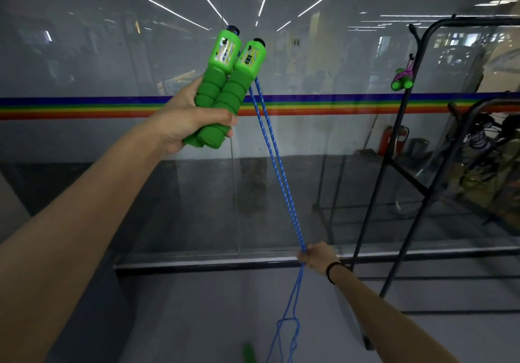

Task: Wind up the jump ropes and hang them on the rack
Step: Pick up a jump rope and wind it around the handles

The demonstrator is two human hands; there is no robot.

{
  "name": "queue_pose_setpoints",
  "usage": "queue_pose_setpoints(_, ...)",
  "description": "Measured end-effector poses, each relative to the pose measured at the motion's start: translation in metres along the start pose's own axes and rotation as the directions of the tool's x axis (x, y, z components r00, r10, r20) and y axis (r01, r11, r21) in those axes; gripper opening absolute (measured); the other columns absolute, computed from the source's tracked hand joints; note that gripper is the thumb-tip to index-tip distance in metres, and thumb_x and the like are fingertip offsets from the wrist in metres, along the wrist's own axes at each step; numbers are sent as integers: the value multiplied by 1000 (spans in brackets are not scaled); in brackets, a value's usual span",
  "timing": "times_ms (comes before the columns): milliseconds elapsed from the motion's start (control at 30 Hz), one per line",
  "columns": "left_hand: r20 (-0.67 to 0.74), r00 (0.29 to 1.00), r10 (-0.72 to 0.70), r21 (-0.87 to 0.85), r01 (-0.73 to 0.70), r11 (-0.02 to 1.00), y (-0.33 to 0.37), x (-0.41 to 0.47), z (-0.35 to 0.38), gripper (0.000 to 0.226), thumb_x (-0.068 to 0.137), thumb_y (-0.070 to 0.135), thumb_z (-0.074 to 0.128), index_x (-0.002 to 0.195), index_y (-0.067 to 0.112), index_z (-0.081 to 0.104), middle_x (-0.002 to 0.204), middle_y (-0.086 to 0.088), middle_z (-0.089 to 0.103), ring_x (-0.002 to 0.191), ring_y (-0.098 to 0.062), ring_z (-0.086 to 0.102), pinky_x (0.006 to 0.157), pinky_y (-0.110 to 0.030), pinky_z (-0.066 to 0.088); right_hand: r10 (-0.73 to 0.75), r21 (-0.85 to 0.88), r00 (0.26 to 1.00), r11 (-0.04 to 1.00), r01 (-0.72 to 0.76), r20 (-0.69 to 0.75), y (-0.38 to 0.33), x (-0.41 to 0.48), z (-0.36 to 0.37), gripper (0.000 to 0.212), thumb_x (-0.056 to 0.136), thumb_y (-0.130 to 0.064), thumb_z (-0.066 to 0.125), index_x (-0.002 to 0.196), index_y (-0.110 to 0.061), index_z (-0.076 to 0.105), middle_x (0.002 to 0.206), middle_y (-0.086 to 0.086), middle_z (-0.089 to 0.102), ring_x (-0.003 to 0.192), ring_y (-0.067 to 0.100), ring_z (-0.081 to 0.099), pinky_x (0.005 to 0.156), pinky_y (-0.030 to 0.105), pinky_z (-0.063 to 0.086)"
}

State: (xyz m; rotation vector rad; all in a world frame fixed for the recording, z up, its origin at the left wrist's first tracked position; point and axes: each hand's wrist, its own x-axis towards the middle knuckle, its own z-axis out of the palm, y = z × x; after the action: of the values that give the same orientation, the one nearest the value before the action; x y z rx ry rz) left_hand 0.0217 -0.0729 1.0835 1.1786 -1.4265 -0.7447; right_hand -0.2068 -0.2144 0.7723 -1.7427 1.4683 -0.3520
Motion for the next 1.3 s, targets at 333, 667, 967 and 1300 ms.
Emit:
queue_pose_setpoints(333,-155,986,55,-27,-60,998,14,-6,-8,47,61,4,69,100,24,52,71,3,64,53,-11,64,50,-24,51,120,-169,986,981,-99,118,48,-15,15,14,82,-23,63,69,-17,62,73,2,65,66,13,62,75,30,58)
queue_pose_setpoints(667,-50,998,-31,94,36,995,-4,-12,10,58,61,-7,73,105,25,52,77,0,66,53,-9,66,48,-22,52,-266,-117,963,956,269,39,-36,-32,-10,31,90,-22,55,59,-21,56,56,0,56,57,15,57,67,30,53)
queue_pose_setpoints(967,-90,991,-103,139,114,984,-27,-18,7,61,69,-16,68,114,20,48,84,-5,62,53,-8,66,47,-21,52,-640,31,736,750,661,-220,-130,-68,-78,25,93,-29,50,70,-32,60,39,-8,45,34,1,45,46,15,38)
queue_pose_setpoints(1300,-90,953,-288,208,301,931,-74,-36,-21,59,70,-11,70,117,20,49,85,-13,67,58,-20,68,51,-29,55,-734,180,570,545,819,-370,-204,-106,-140,25,96,-20,46,75,-21,61,36,-13,37,36,1,30,40,12,25)
